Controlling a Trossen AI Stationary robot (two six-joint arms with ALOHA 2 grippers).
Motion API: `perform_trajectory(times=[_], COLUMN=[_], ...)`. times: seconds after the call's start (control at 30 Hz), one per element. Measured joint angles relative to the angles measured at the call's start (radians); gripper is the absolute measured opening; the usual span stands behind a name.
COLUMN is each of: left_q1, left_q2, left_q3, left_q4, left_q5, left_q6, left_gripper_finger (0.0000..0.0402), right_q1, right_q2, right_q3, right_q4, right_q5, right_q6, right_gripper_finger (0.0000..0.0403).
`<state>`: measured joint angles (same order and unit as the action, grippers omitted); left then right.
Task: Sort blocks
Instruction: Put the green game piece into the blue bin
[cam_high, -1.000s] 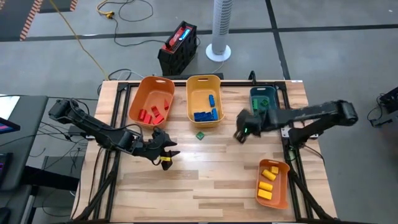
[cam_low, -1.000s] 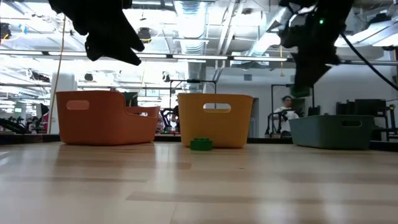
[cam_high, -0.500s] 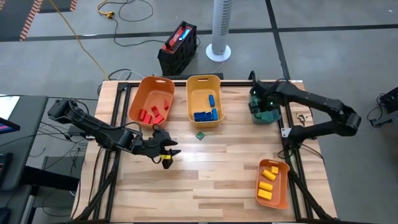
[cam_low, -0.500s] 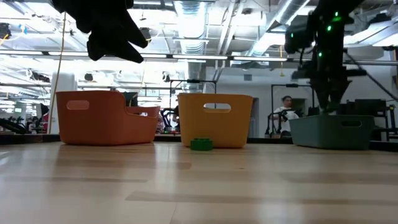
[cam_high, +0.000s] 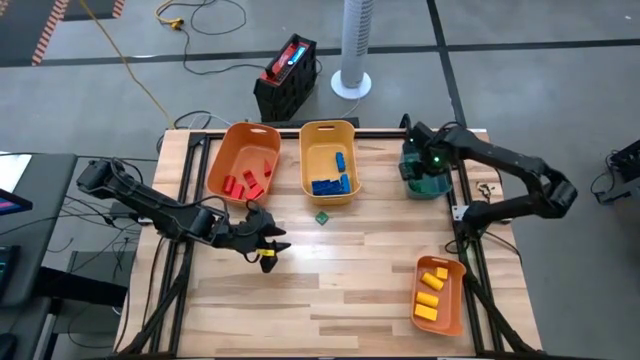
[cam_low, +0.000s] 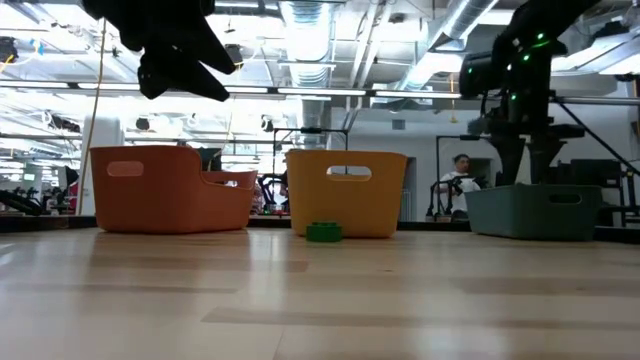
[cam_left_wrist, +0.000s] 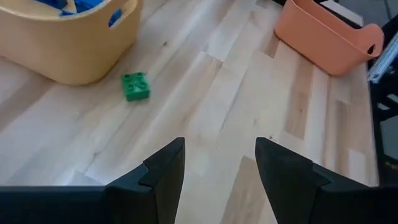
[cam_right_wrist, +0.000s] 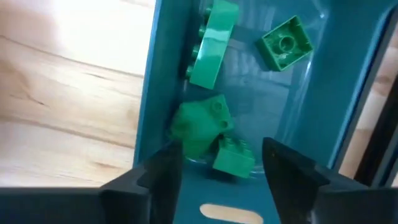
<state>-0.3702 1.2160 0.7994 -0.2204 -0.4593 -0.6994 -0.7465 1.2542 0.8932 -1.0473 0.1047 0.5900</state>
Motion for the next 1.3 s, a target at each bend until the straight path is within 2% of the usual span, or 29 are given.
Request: perform_trajectory(times=[0.13, 0.27, 0.4, 0.5, 0.6, 0.7, 0.8, 0.9, 1.0, 1.17, 1.3], left_q1=[0.010, 0.005, -0.020, -0.031, -0.020, 0.017, 0.069, 0.107, 0.132, 0.158, 0.187], left_q2=[0.017, 0.085, 0.187, 0.298, 0.414, 0.532, 0.629, 0.702, 0.725, 0.728, 0.737], left_q3=[0.000, 0.000, 0.029, 0.094, 0.159, 0.218, 0.270, 0.313, 0.343, 0.366, 0.353], left_q4=[0.005, 0.035, 0.125, 0.120, 0.125, 0.125, 0.121, 0.120, 0.119, 0.137, 0.146], left_q5=[0.043, 0.036, -0.079, -0.183, -0.240, -0.308, -0.300, -0.291, -0.284, -0.312, -0.331], left_q6=[-0.045, -0.113, -0.100, -0.061, -0.076, -0.156, -0.255, -0.281, -0.285, -0.153, -0.097], left_gripper_finger=[0.0190, 0.0190, 0.0190, 0.0190, 0.0190, 0.0190, 0.0196, 0.0217, 0.0252, 0.0316, 0.0349], right_q1=[0.051, 0.167, 0.354, 0.517, 0.658, 0.776, 0.872, 0.938, 0.978, 1.007, 1.007], right_q2=[-0.084, -0.214, -0.345, -0.408, -0.432, -0.430, -0.413, -0.391, -0.371, -0.355, -0.355], right_q3=[0.000, 0.014, 0.023, 0.024, 0.024, 0.024, 0.024, 0.024, 0.024, 0.024, 0.024], right_q4=[0.007, 0.019, 0.088, 0.131, 0.129, 0.136, 0.180, 0.219, 0.225, 0.229, 0.243], right_q5=[0.001, 0.031, 0.086, 0.181, 0.278, 0.341, 0.399, 0.428, 0.433, 0.439, 0.444], right_q6=[0.012, 0.105, 0.263, 0.367, 0.449, 0.496, 0.517, 0.518, 0.539, 0.555, 0.554], right_gripper_finger=[0.0244, 0.0244, 0.0244, 0.0244, 0.0244, 0.0244, 0.0244, 0.0244, 0.0244, 0.0244, 0.0244])
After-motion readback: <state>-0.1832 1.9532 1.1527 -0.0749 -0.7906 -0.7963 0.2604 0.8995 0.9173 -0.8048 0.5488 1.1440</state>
